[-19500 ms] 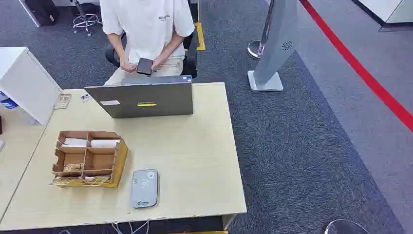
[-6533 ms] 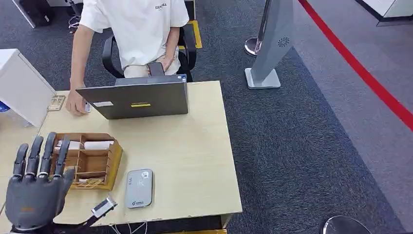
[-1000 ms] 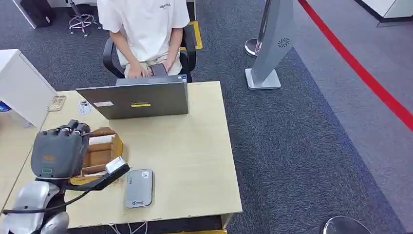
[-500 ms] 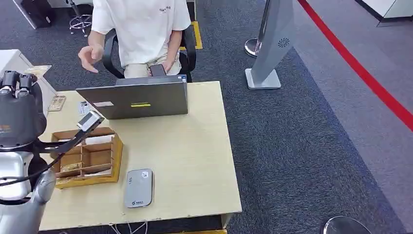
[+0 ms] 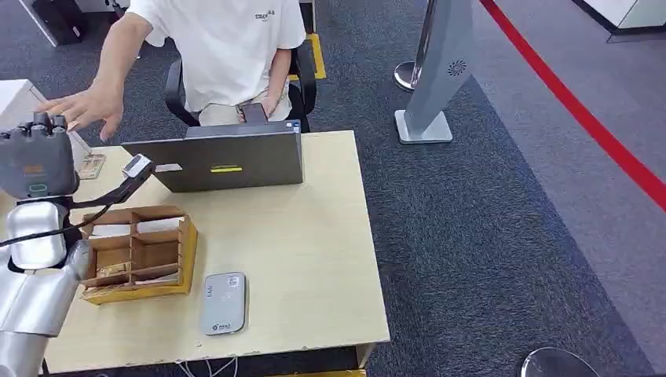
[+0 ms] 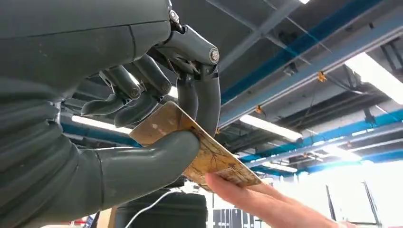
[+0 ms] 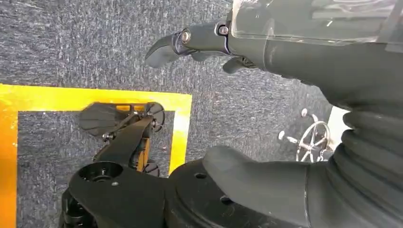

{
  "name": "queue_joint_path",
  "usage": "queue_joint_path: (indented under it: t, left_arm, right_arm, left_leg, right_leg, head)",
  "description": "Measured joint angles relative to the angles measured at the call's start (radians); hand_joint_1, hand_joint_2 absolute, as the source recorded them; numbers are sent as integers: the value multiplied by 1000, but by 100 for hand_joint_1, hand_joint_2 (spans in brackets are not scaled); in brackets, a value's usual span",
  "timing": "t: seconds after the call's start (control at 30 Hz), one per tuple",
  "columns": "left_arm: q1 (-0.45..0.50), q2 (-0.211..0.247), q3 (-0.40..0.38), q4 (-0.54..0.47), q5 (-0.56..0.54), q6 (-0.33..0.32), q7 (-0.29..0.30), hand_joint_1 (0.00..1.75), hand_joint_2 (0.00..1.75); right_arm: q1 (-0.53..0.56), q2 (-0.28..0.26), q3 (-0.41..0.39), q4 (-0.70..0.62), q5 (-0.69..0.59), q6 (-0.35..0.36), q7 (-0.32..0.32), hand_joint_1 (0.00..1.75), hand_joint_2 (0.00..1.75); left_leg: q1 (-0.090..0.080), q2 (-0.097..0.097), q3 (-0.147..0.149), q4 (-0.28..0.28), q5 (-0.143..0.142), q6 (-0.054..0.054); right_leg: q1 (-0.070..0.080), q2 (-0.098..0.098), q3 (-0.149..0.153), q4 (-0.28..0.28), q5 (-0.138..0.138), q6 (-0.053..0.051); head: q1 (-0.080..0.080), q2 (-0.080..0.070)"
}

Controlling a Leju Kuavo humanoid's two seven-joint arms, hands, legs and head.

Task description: Pass the card to the sensor for recognition and then transmit it.

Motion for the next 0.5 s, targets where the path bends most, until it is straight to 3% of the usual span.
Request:
queue_joint_path:
  t: [0.27,0.5]
  left_arm:
    - [20,-20,70,22,0,6,-121,0,175]
    - [39,-59,114,16,1,-12,-166,0,175]
  right_arm:
    - [1,4,0,0,0,-14,2,0,175]
    - [2,6,-1,0,-1,-15,6,0,175]
  left_leg:
    - [0,0,-1,0,0,0]
    - [0,0,-1,0,0,0]
  right_leg:
    - [0,0,-1,0,0,0]
    - [0,0,0,0,0,0]
  head:
    - [1,0]
    - [0,0]
